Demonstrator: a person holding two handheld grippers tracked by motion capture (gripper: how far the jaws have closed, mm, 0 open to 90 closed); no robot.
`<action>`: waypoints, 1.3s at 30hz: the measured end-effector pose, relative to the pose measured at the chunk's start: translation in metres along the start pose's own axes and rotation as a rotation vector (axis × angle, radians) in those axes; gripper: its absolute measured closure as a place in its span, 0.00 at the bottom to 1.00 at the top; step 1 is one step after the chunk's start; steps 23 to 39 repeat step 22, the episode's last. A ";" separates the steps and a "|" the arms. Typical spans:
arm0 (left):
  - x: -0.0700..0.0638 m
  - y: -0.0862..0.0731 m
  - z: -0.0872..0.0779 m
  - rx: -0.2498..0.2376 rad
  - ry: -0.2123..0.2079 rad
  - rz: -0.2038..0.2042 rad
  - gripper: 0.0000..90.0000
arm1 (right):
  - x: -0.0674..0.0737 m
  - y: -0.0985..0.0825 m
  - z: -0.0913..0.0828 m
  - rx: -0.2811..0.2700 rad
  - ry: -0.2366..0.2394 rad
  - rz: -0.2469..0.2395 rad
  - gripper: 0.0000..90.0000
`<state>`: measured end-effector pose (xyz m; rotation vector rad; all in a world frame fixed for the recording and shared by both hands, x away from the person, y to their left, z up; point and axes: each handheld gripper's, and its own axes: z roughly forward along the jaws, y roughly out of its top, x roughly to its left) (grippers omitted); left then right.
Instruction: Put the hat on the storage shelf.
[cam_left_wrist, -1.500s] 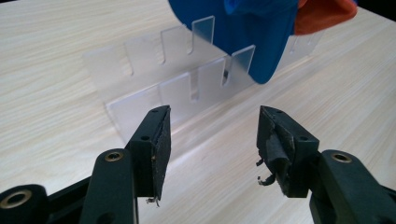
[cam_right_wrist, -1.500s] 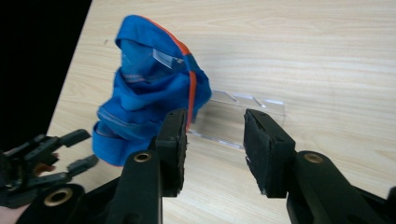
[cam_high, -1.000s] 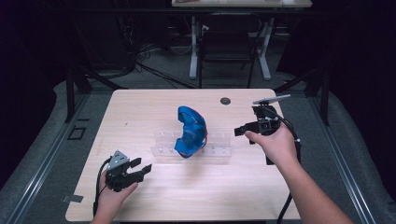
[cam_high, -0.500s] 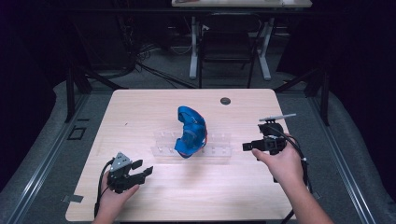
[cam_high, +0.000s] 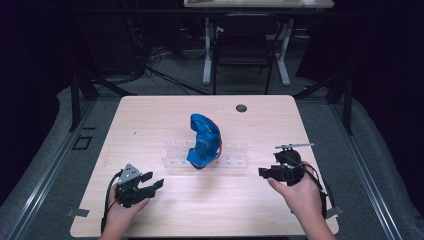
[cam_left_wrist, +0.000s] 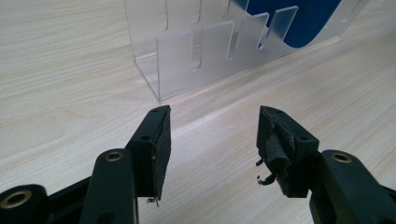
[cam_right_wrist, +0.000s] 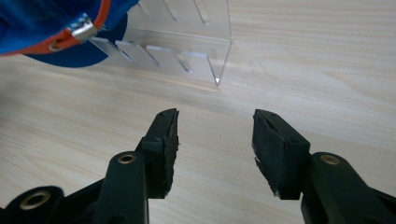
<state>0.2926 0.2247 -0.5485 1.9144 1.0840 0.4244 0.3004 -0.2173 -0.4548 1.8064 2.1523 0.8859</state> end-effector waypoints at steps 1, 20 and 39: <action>0.000 0.000 0.000 0.000 -0.001 -0.003 0.51 | 0.000 -0.008 0.004 -0.007 -0.005 -0.006 0.55; -0.010 0.000 0.005 -0.017 -0.022 0.002 0.51 | -0.011 -0.058 0.033 -0.145 0.012 -0.056 0.54; -0.014 0.002 0.009 -0.020 -0.032 -0.007 0.51 | -0.013 -0.061 0.031 -0.175 0.028 -0.051 0.54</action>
